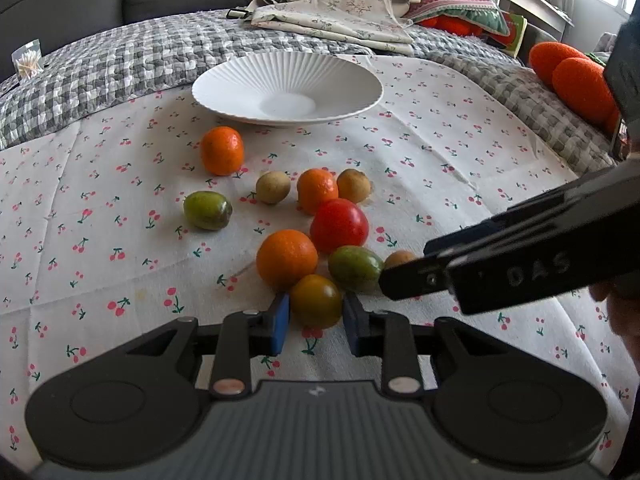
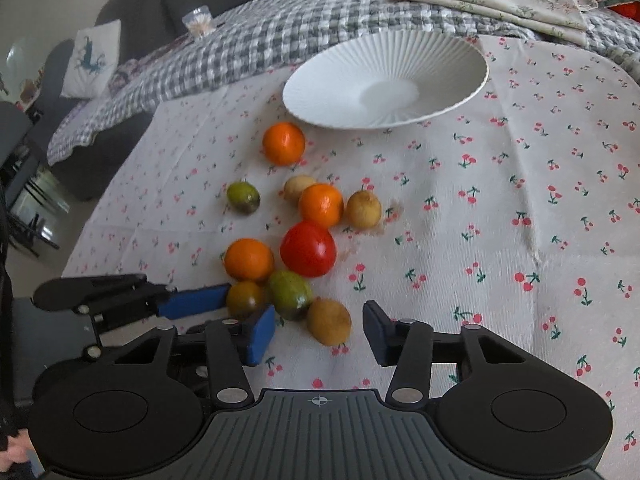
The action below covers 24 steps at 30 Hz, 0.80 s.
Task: Organize fruits
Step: 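Close the left gripper on a small yellow fruit while the right gripper grasps a brown kiwi, then carry both held fruits up and over the white bowl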
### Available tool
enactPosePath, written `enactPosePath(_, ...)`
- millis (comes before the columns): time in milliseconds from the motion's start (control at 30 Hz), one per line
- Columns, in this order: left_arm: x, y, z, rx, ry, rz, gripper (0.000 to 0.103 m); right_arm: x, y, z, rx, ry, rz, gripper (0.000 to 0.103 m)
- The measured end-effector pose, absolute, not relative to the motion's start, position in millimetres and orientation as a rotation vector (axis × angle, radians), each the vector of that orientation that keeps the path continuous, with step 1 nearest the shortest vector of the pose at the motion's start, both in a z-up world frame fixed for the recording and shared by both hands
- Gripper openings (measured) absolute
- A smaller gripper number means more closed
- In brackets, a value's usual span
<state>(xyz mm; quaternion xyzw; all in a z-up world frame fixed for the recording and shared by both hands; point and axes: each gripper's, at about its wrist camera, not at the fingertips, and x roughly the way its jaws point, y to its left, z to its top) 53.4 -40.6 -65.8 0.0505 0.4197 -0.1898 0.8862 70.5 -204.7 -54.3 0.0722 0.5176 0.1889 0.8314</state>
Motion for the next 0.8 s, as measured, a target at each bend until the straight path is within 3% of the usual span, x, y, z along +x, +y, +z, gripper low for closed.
enactPosePath(200,58.9,-41.0,-69.9,0.094,0.87,-0.399,0.031,74.0,-199.5,-61.5,0.107,1.094,0.392,0.041)
enactPosePath(367,56.2,-41.4,-68.7,0.107,0.857,-0.397,0.028,74.5,-196.9,-63.0,0.107,1.086,0.418,0.024)
enactPosePath(800,47.1,-33.4,-56.4,0.059,0.838,-0.401,0.027,66.2,-203.6,-51.4,0.127,1.053,0.413,0.025)
